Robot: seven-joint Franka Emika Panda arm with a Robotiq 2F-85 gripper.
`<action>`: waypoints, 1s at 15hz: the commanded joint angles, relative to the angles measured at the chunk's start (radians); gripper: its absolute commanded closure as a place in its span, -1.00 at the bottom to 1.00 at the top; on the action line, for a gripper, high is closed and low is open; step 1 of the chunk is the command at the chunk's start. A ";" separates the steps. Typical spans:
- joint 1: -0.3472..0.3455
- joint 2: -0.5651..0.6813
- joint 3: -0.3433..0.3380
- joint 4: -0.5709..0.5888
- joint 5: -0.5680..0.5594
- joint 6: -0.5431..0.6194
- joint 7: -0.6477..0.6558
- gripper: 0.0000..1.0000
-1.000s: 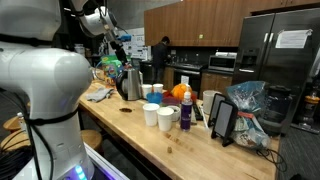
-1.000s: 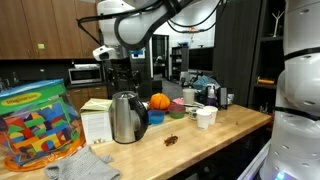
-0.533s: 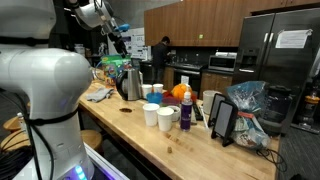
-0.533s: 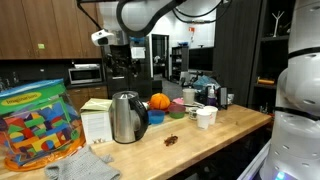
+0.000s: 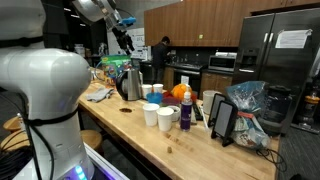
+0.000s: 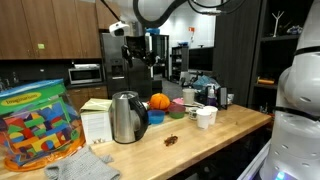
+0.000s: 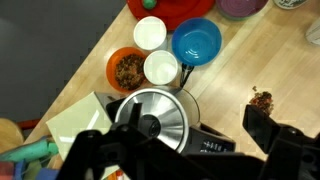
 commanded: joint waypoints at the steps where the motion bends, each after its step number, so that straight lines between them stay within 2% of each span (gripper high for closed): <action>1: -0.027 -0.123 -0.056 -0.145 0.056 0.043 0.009 -1.00; 10: -0.063 -0.265 -0.186 -0.424 0.153 0.202 0.012 -1.00; 15: -0.051 -0.323 -0.231 -0.536 0.217 0.225 -0.004 -1.00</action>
